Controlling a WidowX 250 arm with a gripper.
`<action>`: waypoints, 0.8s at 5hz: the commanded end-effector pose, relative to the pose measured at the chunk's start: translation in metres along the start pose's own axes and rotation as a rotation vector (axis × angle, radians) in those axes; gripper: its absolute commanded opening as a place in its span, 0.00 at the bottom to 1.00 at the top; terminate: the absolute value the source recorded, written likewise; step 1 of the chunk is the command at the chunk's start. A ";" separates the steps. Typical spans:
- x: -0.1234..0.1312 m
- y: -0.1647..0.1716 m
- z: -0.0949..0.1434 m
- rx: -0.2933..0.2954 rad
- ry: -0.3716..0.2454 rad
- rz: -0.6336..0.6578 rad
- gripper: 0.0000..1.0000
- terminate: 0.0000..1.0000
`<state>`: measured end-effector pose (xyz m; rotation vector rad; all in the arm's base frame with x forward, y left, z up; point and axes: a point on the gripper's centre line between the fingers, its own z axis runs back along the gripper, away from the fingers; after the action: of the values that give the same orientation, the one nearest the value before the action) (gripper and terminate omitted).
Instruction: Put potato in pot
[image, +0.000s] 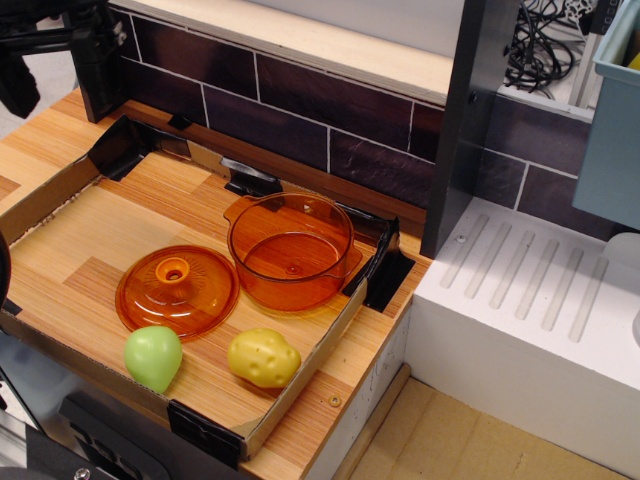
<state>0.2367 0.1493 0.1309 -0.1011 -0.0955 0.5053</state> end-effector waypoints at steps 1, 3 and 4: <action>-0.019 -0.035 0.022 -0.021 -0.221 0.407 1.00 0.00; -0.054 -0.078 0.005 0.123 -0.279 0.827 1.00 0.00; -0.062 -0.085 -0.008 0.189 -0.200 0.882 1.00 0.00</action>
<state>0.2079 0.0404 0.1193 0.1178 -0.1526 1.3947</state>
